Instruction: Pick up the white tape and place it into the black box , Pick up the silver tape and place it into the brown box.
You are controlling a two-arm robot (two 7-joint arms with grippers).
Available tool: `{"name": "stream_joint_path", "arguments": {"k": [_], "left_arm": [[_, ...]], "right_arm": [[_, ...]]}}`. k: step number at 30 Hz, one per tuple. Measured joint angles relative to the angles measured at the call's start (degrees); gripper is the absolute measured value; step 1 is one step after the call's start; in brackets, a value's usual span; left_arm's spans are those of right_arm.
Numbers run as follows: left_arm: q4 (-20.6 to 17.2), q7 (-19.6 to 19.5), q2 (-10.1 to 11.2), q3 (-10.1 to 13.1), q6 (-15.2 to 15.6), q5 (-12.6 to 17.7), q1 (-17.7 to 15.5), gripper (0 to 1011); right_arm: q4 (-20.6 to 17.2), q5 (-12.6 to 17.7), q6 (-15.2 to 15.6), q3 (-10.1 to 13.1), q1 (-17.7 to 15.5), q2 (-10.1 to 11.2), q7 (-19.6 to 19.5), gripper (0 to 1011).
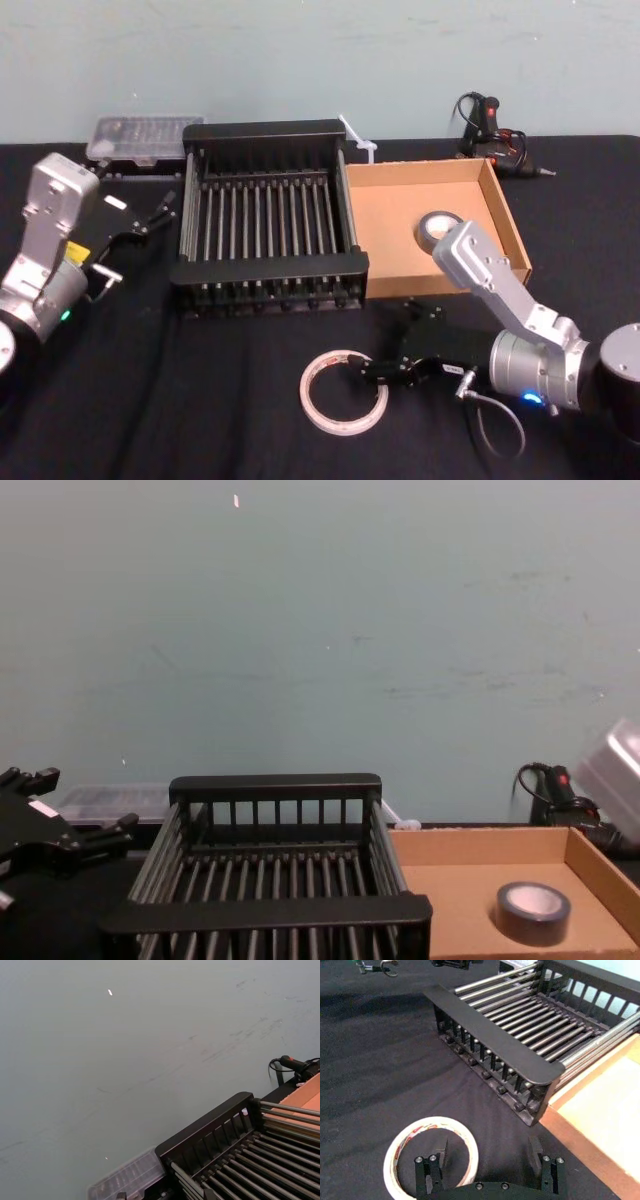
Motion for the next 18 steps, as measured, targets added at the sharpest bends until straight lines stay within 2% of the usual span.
{"name": "stream_joint_path", "arguments": {"k": [18], "left_arm": [[0.00, 0.00, 0.00, 0.00, 0.00, 0.00, 0.00, 1001]], "right_arm": [[1.52, -2.67, 0.38, -0.59, 0.51, -1.53, 1.11, 1002]]}}
